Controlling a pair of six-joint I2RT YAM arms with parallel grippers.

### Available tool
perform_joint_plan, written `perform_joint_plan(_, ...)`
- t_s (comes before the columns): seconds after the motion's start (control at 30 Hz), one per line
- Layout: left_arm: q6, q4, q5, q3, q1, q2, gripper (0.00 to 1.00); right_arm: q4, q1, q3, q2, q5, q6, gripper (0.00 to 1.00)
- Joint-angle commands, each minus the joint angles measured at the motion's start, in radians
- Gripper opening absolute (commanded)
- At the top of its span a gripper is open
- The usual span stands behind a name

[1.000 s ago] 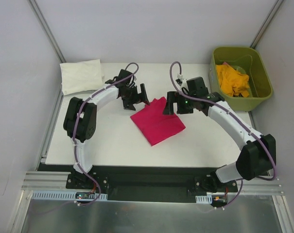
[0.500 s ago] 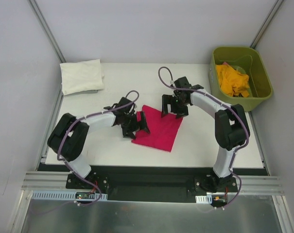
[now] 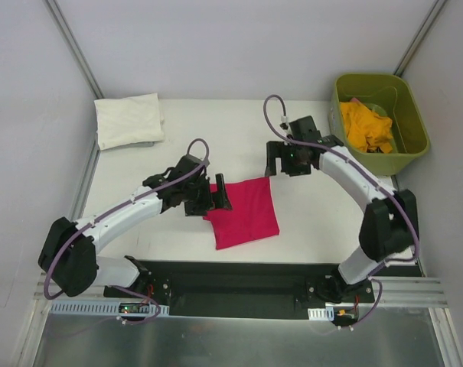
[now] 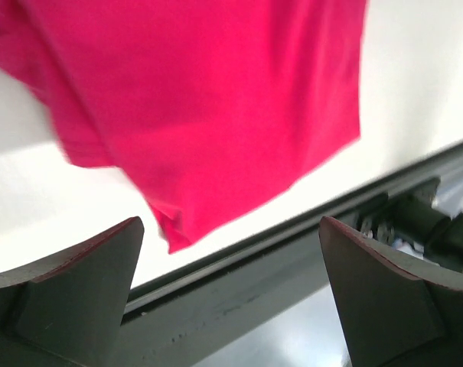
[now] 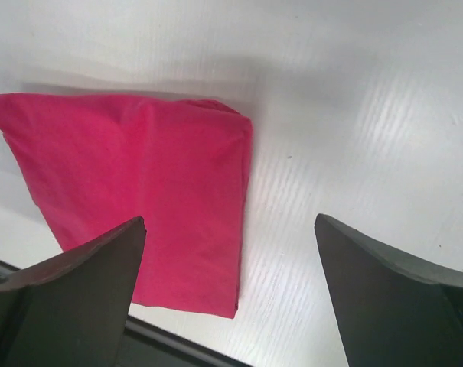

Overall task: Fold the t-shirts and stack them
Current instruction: Put the neatly folded tshirt into the corner of the board with the left arm

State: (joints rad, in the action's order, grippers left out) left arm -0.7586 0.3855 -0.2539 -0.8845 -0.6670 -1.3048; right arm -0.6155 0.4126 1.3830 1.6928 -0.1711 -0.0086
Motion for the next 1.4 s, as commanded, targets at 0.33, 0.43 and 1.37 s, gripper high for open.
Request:
perform_joint_plan(0.33,0.022,0.018,0.033,-0.067,0.144,-0.25,0.99,0.016,-0.071,-0.375,-0.504,0.231,0.061,0.96)
perform_joint_plan(0.43,0.007,-0.007,0.028,-0.07,0.138,-0.326,0.9,-0.001,-0.07,-0.4,-0.525,0.258,0.068,0.96)
perform_joint_plan(1.37,0.413,0.15,0.399,-0.485,0.174,-0.525,0.0,0.028,-0.07,-0.519,-0.673,0.407,-0.036,0.96)
